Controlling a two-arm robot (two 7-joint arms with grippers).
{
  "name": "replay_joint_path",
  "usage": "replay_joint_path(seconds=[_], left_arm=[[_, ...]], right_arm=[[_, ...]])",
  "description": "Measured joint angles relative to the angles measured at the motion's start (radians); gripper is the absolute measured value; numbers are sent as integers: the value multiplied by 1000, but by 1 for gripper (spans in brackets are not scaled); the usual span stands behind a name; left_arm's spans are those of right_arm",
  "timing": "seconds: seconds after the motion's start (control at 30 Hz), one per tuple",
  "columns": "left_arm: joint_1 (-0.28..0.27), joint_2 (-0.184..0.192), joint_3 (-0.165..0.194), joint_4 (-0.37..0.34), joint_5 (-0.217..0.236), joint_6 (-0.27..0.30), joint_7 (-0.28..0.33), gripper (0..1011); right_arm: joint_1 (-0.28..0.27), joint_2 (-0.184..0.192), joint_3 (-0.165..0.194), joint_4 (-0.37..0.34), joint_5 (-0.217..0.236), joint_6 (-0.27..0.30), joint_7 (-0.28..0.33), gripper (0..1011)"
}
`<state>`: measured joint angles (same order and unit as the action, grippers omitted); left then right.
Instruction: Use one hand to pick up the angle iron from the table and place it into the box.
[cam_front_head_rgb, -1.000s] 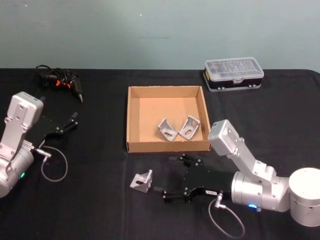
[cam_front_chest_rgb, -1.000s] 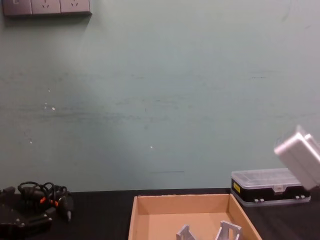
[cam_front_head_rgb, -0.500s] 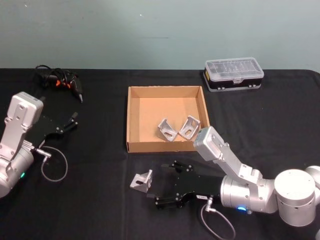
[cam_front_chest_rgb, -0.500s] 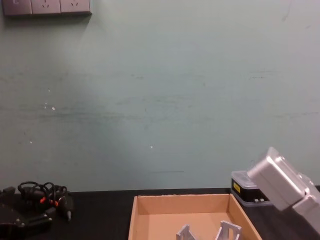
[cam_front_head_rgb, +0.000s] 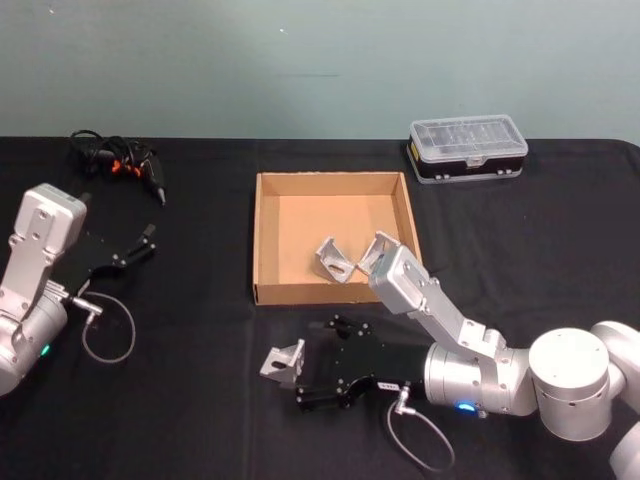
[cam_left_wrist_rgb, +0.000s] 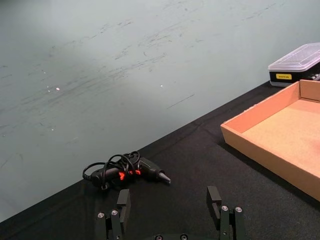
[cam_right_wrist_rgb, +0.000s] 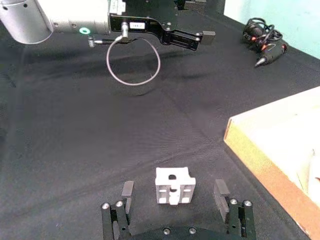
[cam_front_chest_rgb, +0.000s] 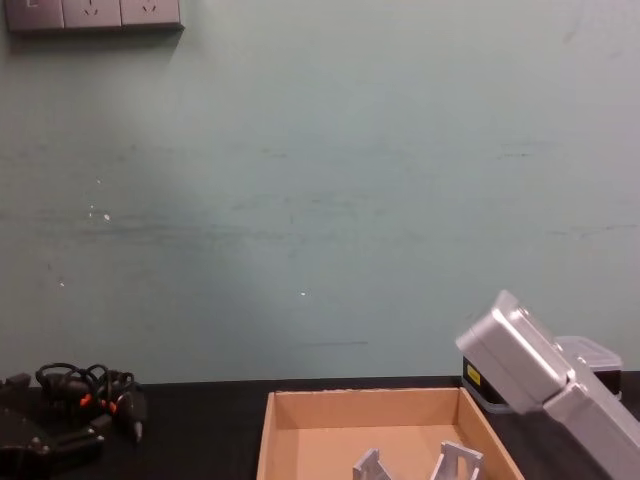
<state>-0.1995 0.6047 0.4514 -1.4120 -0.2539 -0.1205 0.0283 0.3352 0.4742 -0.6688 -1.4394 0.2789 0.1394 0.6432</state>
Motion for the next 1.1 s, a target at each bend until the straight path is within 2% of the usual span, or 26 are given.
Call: replay_joint_path(seconds=[0.7,0.9,0.93,1.1], left_arm=[[0,0,0,0,0,0,0,1000],[0,0,0,0,0,0,0,1000],[0,0,0,0,0,0,0,1000],[0,0,0,0,0,0,0,1000]], right_arm=[[23,-34,-19,41,-14,0,-1,1004],[24,-40,-22,48,-19,-1,-4,892],[24,-41,-22,48,-20,-1,-4,839],[23,-41,-21,47,-23,1,-6,713]])
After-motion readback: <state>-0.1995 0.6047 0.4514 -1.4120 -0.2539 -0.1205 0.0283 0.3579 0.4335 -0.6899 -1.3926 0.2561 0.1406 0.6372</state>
